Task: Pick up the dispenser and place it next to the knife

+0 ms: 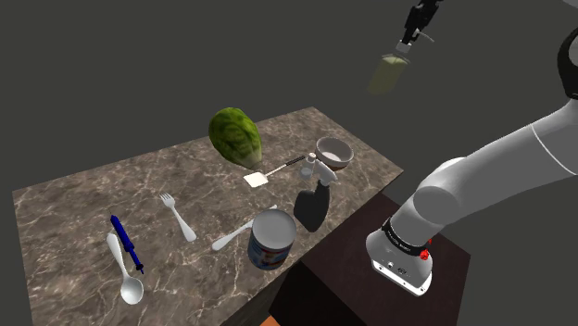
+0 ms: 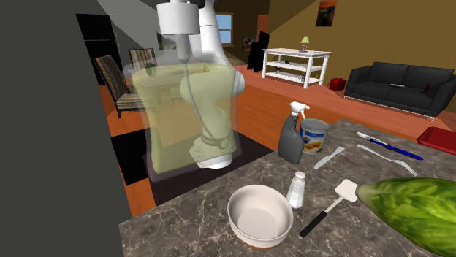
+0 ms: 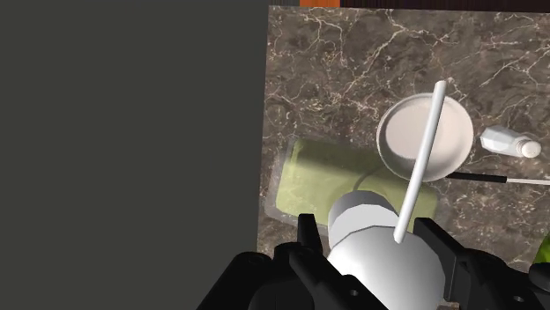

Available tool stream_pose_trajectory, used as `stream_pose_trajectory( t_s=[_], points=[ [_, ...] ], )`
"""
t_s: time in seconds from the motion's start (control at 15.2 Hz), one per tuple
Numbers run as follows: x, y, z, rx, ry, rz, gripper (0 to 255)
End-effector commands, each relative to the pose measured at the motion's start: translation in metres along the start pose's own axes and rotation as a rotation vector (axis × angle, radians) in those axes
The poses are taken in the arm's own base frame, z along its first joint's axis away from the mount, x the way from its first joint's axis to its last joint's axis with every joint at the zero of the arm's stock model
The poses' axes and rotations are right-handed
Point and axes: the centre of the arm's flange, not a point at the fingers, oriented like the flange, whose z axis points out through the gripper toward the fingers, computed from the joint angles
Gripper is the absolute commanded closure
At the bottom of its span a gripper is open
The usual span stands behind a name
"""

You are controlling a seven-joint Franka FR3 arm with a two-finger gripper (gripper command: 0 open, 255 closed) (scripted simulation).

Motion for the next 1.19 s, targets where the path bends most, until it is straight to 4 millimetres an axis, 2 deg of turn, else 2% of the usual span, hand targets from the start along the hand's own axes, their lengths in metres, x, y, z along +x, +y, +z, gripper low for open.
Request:
stream_pose_trajectory(
  t_s=[0.0, 0.07, 1.12],
  points=[
    [0.001, 0.000, -0.010, 0.000, 0.000, 0.000, 255],
    [0.001, 0.000, -0.011, 0.000, 0.000, 0.000, 255],
    [0.034, -0.204, 0.034, 0.000, 0.000, 0.000, 255]
  ],
)
